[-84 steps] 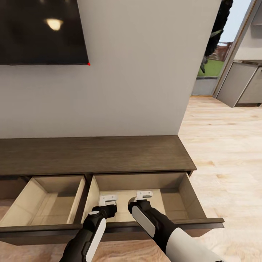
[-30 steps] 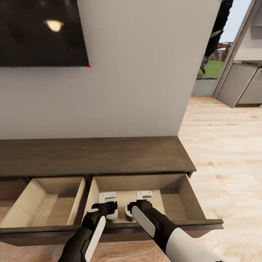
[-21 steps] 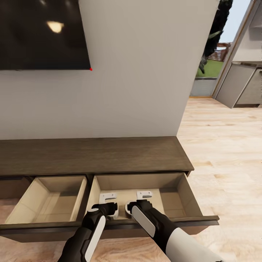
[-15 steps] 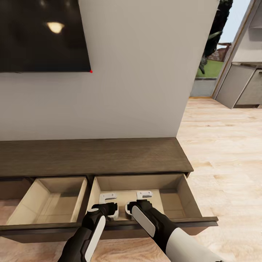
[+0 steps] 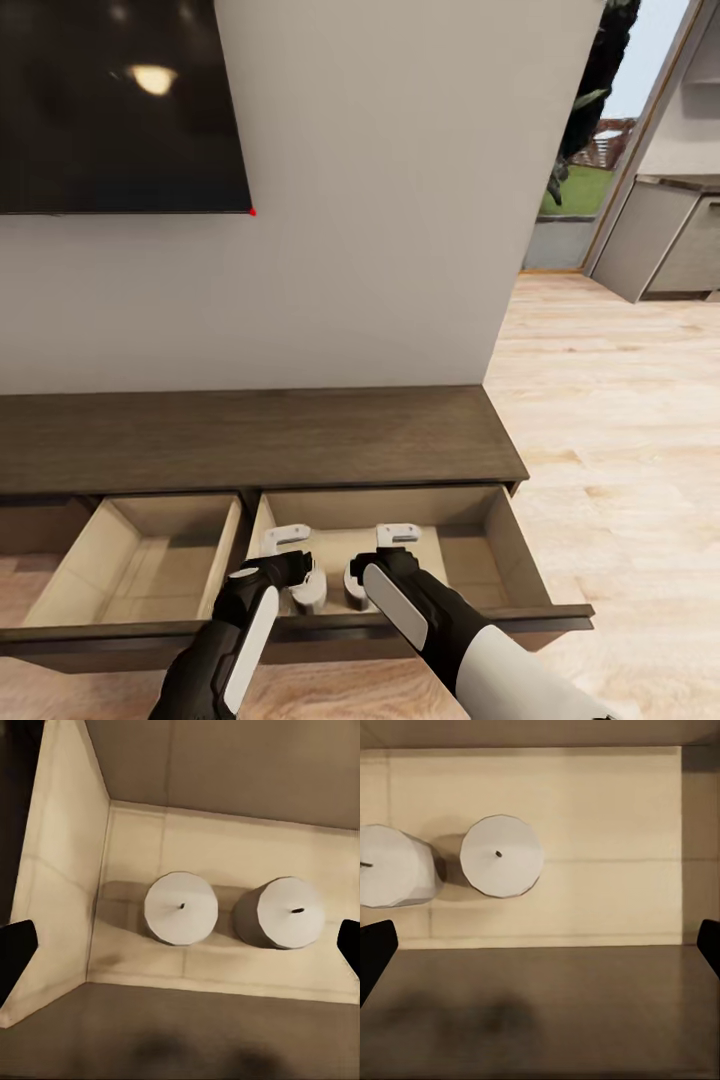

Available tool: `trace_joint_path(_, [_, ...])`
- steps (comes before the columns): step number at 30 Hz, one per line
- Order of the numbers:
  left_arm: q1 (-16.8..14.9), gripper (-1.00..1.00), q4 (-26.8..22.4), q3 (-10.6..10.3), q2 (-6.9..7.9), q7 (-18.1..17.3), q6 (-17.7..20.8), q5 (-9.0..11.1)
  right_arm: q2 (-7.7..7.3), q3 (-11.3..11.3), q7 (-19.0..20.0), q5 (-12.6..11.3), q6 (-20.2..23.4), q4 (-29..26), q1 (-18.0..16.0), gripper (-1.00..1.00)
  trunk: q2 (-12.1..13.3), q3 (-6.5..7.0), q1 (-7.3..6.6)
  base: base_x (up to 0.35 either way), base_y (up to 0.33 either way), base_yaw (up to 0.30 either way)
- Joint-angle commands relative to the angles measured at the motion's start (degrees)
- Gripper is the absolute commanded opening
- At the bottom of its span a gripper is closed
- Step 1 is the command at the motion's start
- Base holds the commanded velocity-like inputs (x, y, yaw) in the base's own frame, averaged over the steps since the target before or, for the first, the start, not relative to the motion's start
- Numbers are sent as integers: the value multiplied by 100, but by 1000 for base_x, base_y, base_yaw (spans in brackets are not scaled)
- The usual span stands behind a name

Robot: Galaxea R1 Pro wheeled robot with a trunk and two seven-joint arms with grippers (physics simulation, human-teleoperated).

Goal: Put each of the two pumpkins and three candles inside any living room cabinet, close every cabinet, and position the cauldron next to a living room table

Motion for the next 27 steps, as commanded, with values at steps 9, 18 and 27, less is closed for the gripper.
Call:
trace_joint_path(9, [0, 100, -50, 107, 0, -13, 114, 7, 0, -283, 31, 1, -1, -27, 0, 100, 362, 162, -198, 0, 0, 0])
trace_joint_path(18, [0, 100, -51, 108, 0, -15, 122, 7, 0, -354, 49, -4, -4, -23, 0, 100, 723, 324, -396, 0, 0, 0])
trace_joint_path(27, [0, 100, -51, 89, 0, -10, 123, -1, 0, -439, 46, -2, -6, -23, 0, 100, 1084, 485, -594, 0, 0, 0])
